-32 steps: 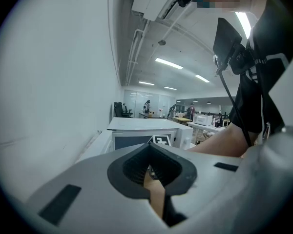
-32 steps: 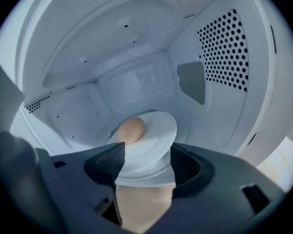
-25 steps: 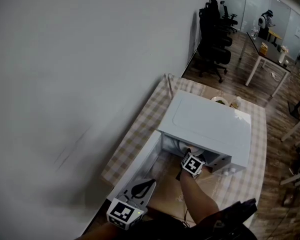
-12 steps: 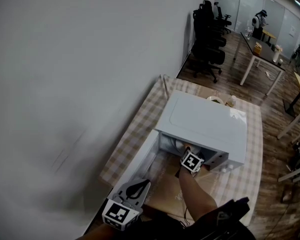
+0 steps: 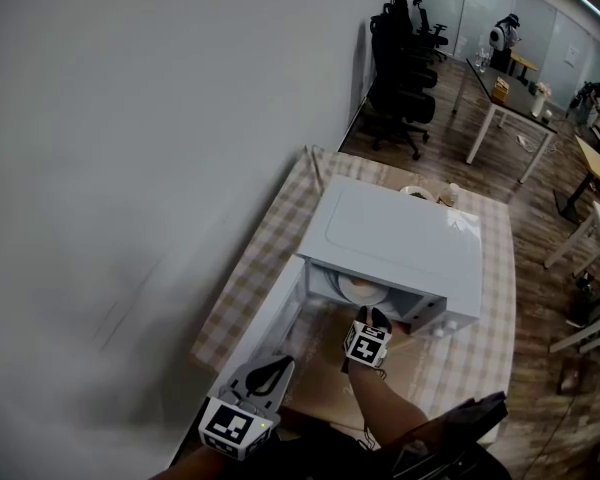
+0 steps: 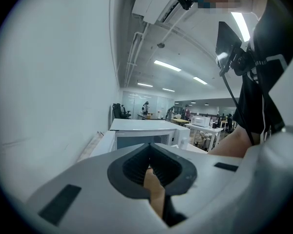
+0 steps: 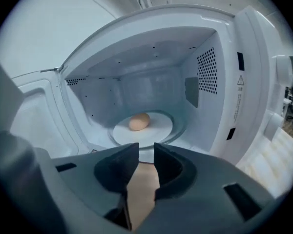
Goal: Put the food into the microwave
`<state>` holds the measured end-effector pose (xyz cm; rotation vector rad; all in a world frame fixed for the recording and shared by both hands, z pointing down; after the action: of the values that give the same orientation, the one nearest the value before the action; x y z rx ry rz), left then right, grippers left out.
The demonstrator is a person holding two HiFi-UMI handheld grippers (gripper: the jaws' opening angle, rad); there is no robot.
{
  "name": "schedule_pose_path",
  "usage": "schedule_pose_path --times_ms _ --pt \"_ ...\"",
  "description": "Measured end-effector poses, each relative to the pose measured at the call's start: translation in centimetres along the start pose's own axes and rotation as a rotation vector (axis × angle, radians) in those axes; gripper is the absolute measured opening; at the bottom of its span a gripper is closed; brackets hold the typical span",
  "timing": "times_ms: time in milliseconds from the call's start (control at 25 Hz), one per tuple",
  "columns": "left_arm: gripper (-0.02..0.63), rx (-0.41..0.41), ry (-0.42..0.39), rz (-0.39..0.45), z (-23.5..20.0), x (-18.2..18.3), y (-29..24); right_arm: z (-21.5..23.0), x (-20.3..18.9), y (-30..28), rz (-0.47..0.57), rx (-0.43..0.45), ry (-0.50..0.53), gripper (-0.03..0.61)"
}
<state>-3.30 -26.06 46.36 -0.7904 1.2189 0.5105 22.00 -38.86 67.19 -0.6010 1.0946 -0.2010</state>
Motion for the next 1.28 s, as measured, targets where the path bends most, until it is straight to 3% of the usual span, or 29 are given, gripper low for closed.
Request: schedule_pose_path --times_ms 80,400,800,1040,1280 --pt "0.009 0.003 0.004 -0.002 0.0 0.0 0.1 -0.2 -0.3 -0.3 -0.014 0.007 0.027 0.074" --pt "0.009 0.026 0.008 -0.017 0.1 -0.4 0.7 -0.4 0.2 -2.2 -0.033 -0.019 0.048 0.064" --pt "0.009 0.047 0.031 0.005 0.4 -0.3 1.7 -0.5 1.3 -2.7 -0.053 -0.033 -0.012 0.061" --pt "0.008 0.040 0.021 0.019 0.7 -0.5 2.8 -1.5 1.0 0.3 -0.030 0.040 -0.012 0.061" --pt "0.009 0.015 0.026 0.075 0.7 -0.2 3.8 -3.3 1.0 5.7 -0.012 0.193 -0.094 0.021"
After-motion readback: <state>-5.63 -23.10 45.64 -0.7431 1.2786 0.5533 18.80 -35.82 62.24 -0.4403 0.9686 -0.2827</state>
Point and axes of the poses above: the fingertips, and each gripper's own axes: y backward along the fingers, z to its right, x out of its top, the point moved 7 cm from there along y, backward along the fingers, and after that the axes turned 14 degrees about -y, right-handed, at the moved point
